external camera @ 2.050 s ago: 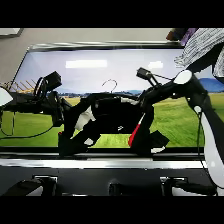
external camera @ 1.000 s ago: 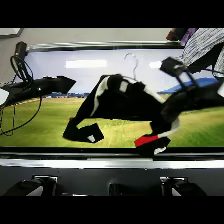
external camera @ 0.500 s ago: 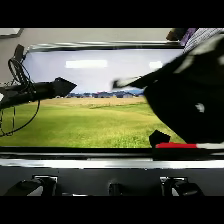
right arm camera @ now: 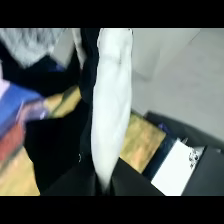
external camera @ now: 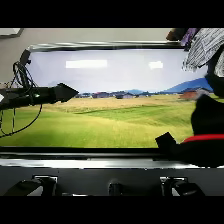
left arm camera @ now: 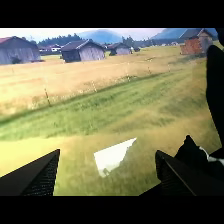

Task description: Fold the clothes and pants, and hang the long-sleeved shirts on hangers.

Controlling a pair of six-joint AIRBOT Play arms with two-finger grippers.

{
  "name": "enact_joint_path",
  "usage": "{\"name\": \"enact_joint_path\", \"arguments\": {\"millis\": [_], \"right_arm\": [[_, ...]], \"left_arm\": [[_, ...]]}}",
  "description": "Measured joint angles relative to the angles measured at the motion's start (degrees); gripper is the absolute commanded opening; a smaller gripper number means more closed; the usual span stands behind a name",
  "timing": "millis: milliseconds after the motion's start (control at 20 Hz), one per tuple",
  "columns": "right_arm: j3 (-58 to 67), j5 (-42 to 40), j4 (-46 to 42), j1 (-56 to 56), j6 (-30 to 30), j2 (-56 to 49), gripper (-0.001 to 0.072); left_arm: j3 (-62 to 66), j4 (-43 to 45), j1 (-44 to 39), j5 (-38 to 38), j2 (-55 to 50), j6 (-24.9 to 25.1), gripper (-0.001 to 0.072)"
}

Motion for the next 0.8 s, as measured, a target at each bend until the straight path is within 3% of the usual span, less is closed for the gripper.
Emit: {"name": "enact_joint_path", "arguments": {"millis": [200,450,800], "right_arm": [[11.8,-4.7,-3.1,-7.0,1.2,-10.4,0.0033],[26.2,-13.2,-1.1,-21.1,-2.3,-19.1,0.0033],[30.4,-22.4,1.7,-35.5,-4.7,-22.4,0.0033]], "left_arm": [[0.0,0.0,0.0,-0.3,0.0,0.0,0.0677],[0.0,0.0,0.0,-0.4,0.0,0.0,0.0677],[0.0,0.0,0.0,-0.4,-0.4,0.2,0.0677]]}}
